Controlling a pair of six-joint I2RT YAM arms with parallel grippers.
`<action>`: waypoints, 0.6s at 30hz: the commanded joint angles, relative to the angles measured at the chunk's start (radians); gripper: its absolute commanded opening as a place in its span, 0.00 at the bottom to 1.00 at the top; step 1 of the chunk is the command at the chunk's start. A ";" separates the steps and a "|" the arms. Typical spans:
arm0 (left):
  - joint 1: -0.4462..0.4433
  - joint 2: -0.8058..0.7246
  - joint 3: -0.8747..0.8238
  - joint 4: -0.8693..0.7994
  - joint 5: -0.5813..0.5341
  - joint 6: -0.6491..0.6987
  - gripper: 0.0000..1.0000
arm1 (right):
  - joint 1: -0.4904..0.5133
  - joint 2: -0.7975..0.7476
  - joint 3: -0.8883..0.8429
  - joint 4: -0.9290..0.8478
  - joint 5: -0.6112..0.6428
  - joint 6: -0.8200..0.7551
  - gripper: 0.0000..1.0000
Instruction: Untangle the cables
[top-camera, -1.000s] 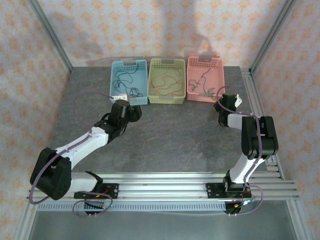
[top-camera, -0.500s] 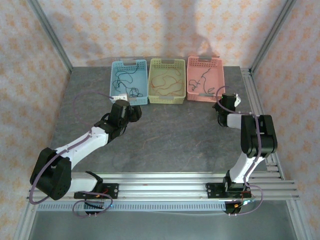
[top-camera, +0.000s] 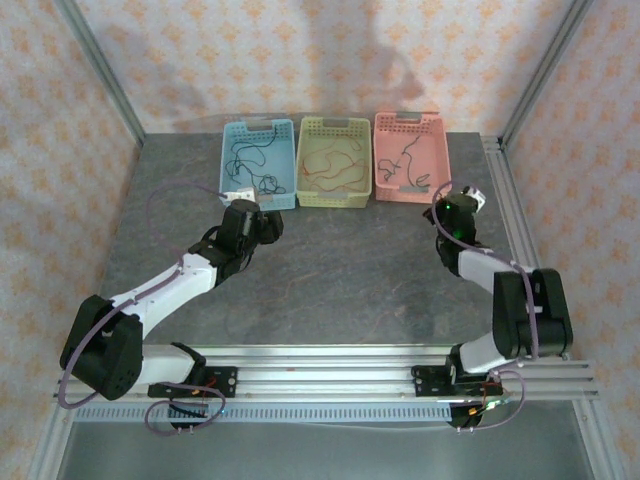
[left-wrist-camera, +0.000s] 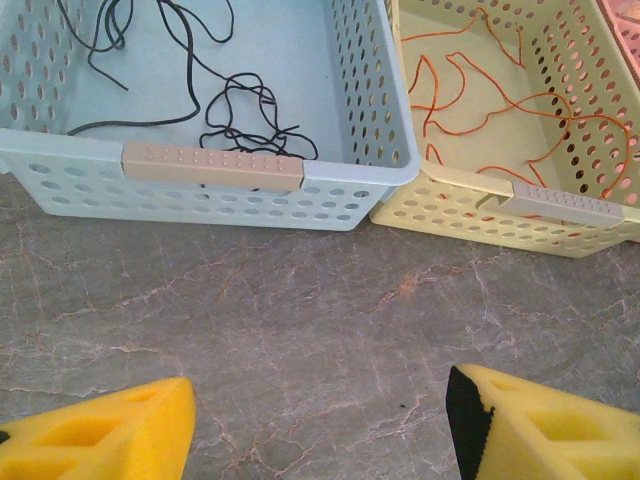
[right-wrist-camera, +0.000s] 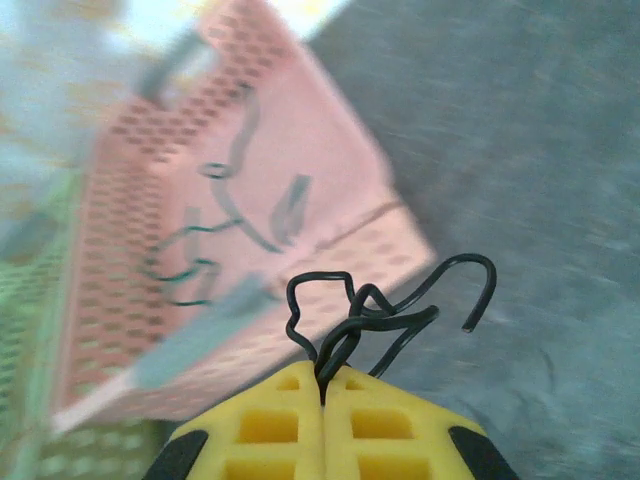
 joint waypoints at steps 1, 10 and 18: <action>-0.011 -0.021 -0.010 -0.004 -0.032 0.007 0.68 | 0.067 -0.042 -0.027 0.116 -0.089 -0.019 0.00; -0.012 -0.040 -0.031 0.048 0.058 0.022 0.67 | 0.222 0.085 0.003 0.347 -0.392 0.005 0.00; -0.016 -0.042 -0.041 0.086 0.127 0.034 0.66 | 0.239 0.158 -0.039 0.428 -0.473 -0.027 0.00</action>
